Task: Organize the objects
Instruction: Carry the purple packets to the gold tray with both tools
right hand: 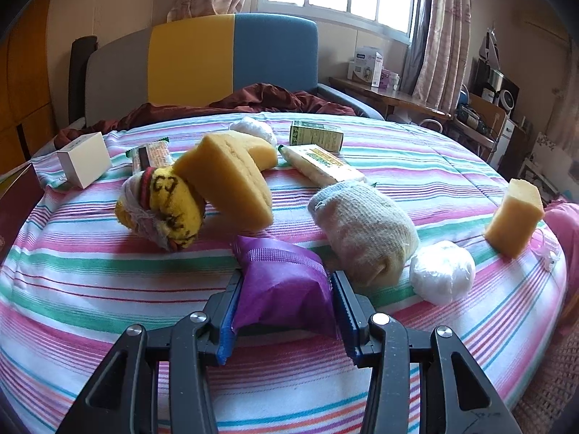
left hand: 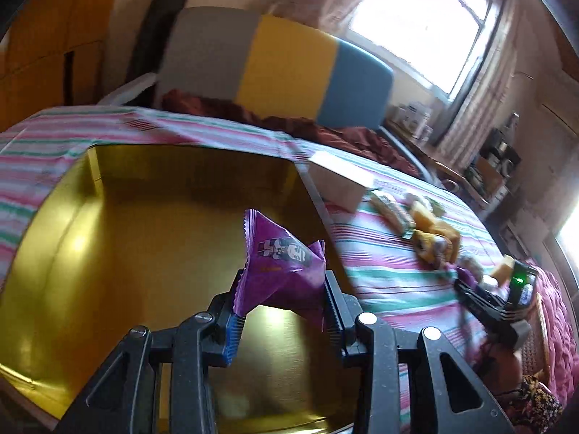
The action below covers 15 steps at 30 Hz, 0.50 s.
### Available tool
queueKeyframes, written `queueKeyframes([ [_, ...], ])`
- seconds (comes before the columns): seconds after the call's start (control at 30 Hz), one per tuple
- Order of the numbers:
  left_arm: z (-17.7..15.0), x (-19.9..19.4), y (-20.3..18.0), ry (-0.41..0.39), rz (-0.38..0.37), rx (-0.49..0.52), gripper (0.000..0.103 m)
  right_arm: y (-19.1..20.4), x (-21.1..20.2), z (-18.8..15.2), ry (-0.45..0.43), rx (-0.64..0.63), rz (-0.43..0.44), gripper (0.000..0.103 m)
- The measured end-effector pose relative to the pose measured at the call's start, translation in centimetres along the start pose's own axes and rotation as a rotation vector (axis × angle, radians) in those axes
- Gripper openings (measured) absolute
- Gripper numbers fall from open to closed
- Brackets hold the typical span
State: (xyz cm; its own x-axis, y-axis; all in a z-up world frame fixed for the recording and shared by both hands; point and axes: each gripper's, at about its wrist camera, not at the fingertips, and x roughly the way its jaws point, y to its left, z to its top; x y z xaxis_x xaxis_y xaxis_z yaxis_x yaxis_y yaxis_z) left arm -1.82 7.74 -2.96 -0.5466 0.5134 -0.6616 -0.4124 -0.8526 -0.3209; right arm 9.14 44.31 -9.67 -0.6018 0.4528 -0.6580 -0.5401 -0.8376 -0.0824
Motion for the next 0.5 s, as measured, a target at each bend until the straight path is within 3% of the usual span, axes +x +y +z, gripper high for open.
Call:
queueKeyframes([
  [0.3, -0.4, -0.3, 6.2, 0.014, 0.127, -0.075, 0.039, 3.8, -2.2, -0.1, -0.02, -0.07, 0.062, 0.047],
  [0.5, -0.5, 0.0, 8.8, 0.037, 0.173, -0.134, 0.039, 6.2, -4.8, 0.6, -0.061, -0.077, 0.138, 0.047],
])
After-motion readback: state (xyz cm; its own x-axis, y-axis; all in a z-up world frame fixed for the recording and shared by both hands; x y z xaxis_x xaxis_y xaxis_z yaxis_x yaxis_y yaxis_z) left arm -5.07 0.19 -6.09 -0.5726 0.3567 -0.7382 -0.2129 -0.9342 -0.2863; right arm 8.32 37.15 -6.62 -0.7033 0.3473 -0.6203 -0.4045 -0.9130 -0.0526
